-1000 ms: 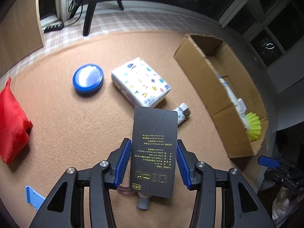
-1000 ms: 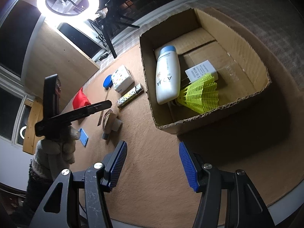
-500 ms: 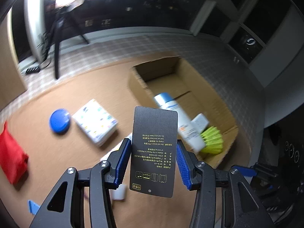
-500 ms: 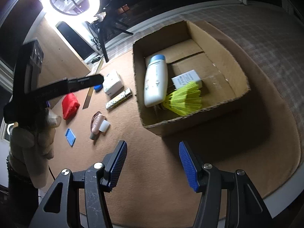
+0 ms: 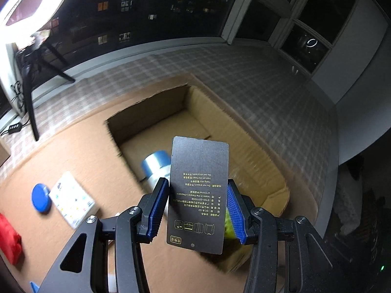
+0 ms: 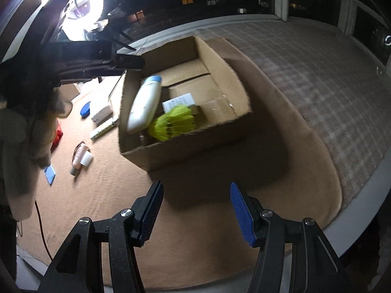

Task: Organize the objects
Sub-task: 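Carry the black card over the box and open the left gripper, then move the left tool to the pink tube and close on it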

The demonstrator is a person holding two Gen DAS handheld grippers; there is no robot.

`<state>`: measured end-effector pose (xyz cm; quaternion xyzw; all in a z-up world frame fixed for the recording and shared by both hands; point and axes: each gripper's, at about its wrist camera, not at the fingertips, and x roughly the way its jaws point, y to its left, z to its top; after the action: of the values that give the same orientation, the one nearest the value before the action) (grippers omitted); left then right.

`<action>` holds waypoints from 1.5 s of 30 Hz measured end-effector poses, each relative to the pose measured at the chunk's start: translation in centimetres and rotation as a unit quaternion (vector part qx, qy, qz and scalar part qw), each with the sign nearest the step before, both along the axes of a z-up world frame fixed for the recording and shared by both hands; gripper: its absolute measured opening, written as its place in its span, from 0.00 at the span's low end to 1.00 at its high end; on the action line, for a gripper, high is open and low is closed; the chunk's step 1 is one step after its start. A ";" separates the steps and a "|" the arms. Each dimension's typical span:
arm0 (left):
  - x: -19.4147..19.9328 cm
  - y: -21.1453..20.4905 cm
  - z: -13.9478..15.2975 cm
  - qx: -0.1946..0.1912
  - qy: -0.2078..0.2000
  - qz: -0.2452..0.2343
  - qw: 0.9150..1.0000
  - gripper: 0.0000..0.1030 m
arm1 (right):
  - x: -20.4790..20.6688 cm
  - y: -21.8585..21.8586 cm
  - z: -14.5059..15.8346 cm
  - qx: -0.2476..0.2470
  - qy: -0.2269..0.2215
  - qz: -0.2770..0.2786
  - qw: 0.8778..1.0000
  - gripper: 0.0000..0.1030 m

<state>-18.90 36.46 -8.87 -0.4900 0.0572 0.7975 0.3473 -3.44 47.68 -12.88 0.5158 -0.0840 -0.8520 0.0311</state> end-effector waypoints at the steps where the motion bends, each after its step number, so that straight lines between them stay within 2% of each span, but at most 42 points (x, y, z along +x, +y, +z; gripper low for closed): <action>1: -0.1 0.7 -0.1 0.000 0.000 0.000 1.000 0.49 | 0.1 0.3 -0.1 0.001 -0.001 -0.003 1.000 0.52; 13: -0.7 5.9 -1.7 -0.020 0.007 0.004 1.000 0.49 | 0.7 2.2 -0.6 -0.009 -0.011 -0.024 1.000 0.52; 17: -0.5 6.2 -1.8 -0.015 0.006 0.008 1.000 0.49 | 0.4 1.9 -0.7 -0.015 -0.020 -0.020 1.000 0.57; 19: -0.3 6.0 -1.8 -0.017 0.001 0.008 1.000 0.61 | 0.3 1.4 -0.7 -0.014 -0.022 -0.012 1.000 0.58; 23: 0.3 4.7 -1.3 -0.012 0.006 0.005 1.000 0.65 | 0.3 0.4 -0.4 -0.023 -0.016 -0.002 1.000 0.58; 29: 1.1 -0.6 -0.2 -0.003 0.009 0.022 1.000 0.65 | 0.2 -1.7 0.1 -0.033 0.004 0.017 0.999 0.58; 33: 1.6 -5.7 0.2 -0.006 0.012 0.046 0.999 0.65 | -0.1 -3.4 0.6 -0.039 0.026 0.034 0.998 0.58; 36: 2.2 -10.2 0.0 -0.016 0.012 0.071 0.997 0.65 | -0.5 -4.7 0.8 -0.062 0.040 0.041 0.996 0.58; 45: 2.7 -22.7 -2.4 -0.035 -0.012 0.158 0.987 0.64 | -3.9 -11.4 0.6 -0.080 -0.004 0.100 0.992 0.58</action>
<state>-16.18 13.73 -11.23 -0.5142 0.0026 0.8341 0.1998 -7.38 36.27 -12.27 0.5209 -0.1002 -0.8331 0.1569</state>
